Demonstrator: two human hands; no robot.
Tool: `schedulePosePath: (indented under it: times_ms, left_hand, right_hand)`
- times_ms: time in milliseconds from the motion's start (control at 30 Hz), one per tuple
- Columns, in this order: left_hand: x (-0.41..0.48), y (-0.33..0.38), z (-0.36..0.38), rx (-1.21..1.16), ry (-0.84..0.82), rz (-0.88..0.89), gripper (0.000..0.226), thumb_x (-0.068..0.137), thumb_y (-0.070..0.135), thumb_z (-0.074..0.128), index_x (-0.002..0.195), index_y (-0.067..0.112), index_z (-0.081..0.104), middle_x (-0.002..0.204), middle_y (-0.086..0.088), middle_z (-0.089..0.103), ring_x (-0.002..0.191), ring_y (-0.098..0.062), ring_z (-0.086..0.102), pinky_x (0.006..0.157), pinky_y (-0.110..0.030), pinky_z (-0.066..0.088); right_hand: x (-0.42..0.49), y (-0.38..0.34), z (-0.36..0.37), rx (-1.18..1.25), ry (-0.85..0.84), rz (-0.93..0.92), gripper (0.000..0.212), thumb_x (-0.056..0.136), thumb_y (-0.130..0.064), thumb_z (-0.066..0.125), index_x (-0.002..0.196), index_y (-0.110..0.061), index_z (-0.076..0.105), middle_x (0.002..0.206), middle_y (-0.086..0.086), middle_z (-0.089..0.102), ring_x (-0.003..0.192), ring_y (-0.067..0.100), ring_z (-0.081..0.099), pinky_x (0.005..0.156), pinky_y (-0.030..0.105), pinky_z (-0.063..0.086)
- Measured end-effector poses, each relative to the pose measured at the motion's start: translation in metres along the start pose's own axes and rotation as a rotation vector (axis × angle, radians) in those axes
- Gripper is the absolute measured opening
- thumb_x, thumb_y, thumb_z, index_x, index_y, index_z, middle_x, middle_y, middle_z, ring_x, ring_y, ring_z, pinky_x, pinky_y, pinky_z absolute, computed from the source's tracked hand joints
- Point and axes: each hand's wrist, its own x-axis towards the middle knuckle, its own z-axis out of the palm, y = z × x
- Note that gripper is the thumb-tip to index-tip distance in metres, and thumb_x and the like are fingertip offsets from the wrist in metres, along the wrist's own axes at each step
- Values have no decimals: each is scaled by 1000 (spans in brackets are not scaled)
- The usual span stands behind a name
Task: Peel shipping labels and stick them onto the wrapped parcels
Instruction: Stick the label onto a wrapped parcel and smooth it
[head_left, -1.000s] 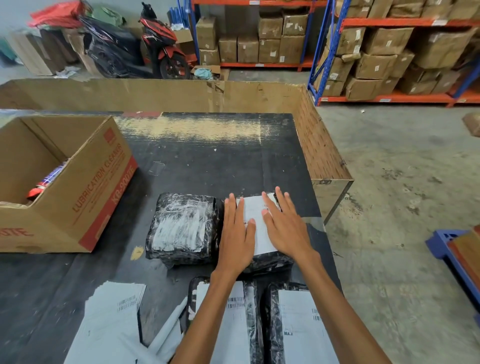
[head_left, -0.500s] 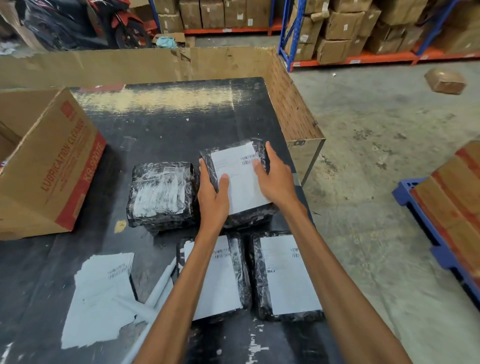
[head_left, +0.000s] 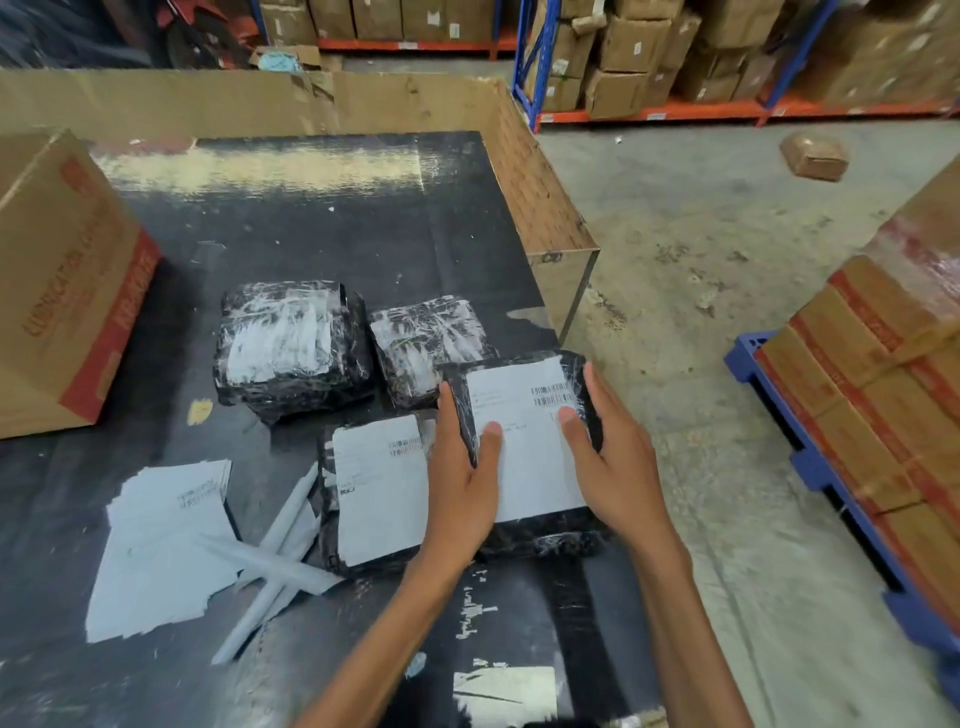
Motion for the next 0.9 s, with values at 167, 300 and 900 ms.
schedulePosePath:
  times_ms: [167, 300, 900]
  left_hand:
    - [2, -9, 15, 31, -39, -58, 74, 103, 43, 47, 161, 36, 2, 170, 14, 14, 155, -13, 24, 124, -48, 28]
    - [7, -10, 16, 73, -68, -84, 74, 104, 42, 47, 161, 34, 0, 170, 10, 13, 155, -19, 23, 124, -48, 26]
    - [-74, -87, -253, 683, 584, -414, 45, 97, 23, 48, 135, -2, 51, 140, -20, 55, 140, -40, 39, 117, -46, 31]
  right_hand:
    - [0, 26, 3, -34, -8, 60, 58, 107, -32, 43, 160, -23, 22, 166, -2, 28, 153, 16, 28, 125, 41, 25]
    - [4, 36, 7, -115, -62, 98, 58, 107, -37, 38, 160, -28, 17, 167, -2, 25, 154, 19, 25, 124, 40, 22]
    - [-35, -129, 255, -371, -579, -376, 29, 94, -38, 53, 79, -15, 62, 86, 7, 72, 90, 30, 70, 64, 32, 49]
